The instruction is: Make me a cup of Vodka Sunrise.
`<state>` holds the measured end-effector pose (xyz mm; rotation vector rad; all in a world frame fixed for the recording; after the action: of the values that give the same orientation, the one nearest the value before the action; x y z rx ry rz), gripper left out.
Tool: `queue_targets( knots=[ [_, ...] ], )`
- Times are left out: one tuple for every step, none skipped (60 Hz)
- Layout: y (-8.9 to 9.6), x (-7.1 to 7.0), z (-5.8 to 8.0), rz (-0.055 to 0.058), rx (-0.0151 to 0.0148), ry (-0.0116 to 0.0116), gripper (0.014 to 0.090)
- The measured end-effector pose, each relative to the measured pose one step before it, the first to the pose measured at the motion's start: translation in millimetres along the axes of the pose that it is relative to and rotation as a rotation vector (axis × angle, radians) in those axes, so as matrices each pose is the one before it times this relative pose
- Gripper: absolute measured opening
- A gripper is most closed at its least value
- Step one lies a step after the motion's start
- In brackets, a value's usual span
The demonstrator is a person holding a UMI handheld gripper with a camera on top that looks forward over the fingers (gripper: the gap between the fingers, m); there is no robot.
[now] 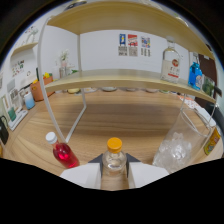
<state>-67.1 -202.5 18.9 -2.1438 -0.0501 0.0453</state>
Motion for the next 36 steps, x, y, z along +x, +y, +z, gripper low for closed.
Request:
queue_targets(
  knots=[
    [0.12, 0.08, -0.33, -0.0036, -0.00001, 0.00005, 0.0369],
    [0.52, 0.22, -0.19, -0.004, -0.00133, -0.00005, 0.0369],
    [1.03, -0.15, -0.33, -0.0048, -0.0037, -0.00031, 0.0376],
    [1.12, -0.34, -1.23, -0.0058, -0.00582, -0.00196, 0.0395],
    [0.94, 0.48, -0.55, -0.0051, -0.00421, 0.0007, 0.0432],
    [0.67, -0.15, -0.91, -0.0043, -0.00329, -0.00087, 0.0471],
    [-0.02, -0.8, -1.3, -0.0033, -0.00142, -0.00388, 0.0511],
    [-0.53, -1.31, -1.78, -0.0022, -0.00041, -0.00549, 0.0549],
    [-0.89, -1.59, -2.23, -0.002, -0.00002, -0.00812, 0.06],
    [-1.43, -1.13, -2.53, -0.0007, 0.00154, -0.00576, 0.0648],
    [-1.73, -0.75, -3.04, -0.0007, 0.00432, -0.00418, 0.0692],
    [-2.63, -0.59, -3.73, 0.0008, 0.0035, -0.00456, 0.0736],
    [-2.78, -1.6, -3.69, 0.0008, 0.00544, -0.00504, 0.0778],
    [-2.66, -0.92, -4.95, 0.0006, 0.00102, -0.00281, 0.0813],
    [-3.01, -0.3, -4.77, 0.0011, 0.00385, -0.00176, 0.0839],
    [-3.72, 0.0, -5.12, 0.003, 0.00683, -0.00024, 0.0856],
    [-4.38, -0.27, -5.55, 0.0043, 0.00978, -0.00053, 0.0866],
    [-5.11, -0.1, -6.04, 0.0044, 0.01207, -0.00083, 0.0862],
    [-5.45, -0.47, -6.29, 0.003, 0.01329, -0.00299, 0.0862],
    [-5.42, -0.58, -6.58, 0.0024, 0.01273, -0.0042, 0.0862],
    [-5.21, 0.07, -5.77, 0.0026, 0.01083, -0.00293, 0.0865],
    [-4.84, -0.16, -6.95, 0.002, 0.00994, -0.00174, 0.0864],
    [-4.73, 0.25, -6.95, 0.0008, 0.0081, -0.00188, 0.0865],
    [-4.17, 0.63, -6.72, -0.0006, 0.00818, -0.00169, 0.0865],
    [-3.84, 1.15, -6.31, -0.0004, 0.00708, 0.00014, 0.0862],
    [-3.56, 1.83, -6.27, 0.0004, 0.00616, 0.00337, 0.0863],
    [-2.78, 2.22, -6.26, 0.0016, 0.00502, 0.0046, 0.0863],
    [-2.44, 2.06, -5.97, 0.0025, 0.00429, 0.00373, 0.0861],
    [-2.08, 1.93, -6.02, 0.0022, 0.0037, 0.00102, 0.0861],
    [-1.61, 1.89, -6.0, 0.0019, 0.0026, 0.00038, 0.0863],
    [-0.68, 1.88, -5.43, 0.0027, 0.00564, 0.00064, 0.0861],
    [-1.95, 3.21, -5.96, 0.0027, -0.00136, 0.00395, 0.0862],
    [-0.56, 3.38, -5.3, 0.0036, 0.00107, 0.00425, 0.0863],
    [-0.03, 3.51, -5.28, 0.0032, 0.00028, 0.00387, 0.0863],
    [0.39, 3.57, -4.82, 0.0016, 0.00013, 0.00369, 0.0862],
    [0.6, 3.95, -4.56, 0.0006, -0.00062, 0.00435, 0.0862]
  ],
)
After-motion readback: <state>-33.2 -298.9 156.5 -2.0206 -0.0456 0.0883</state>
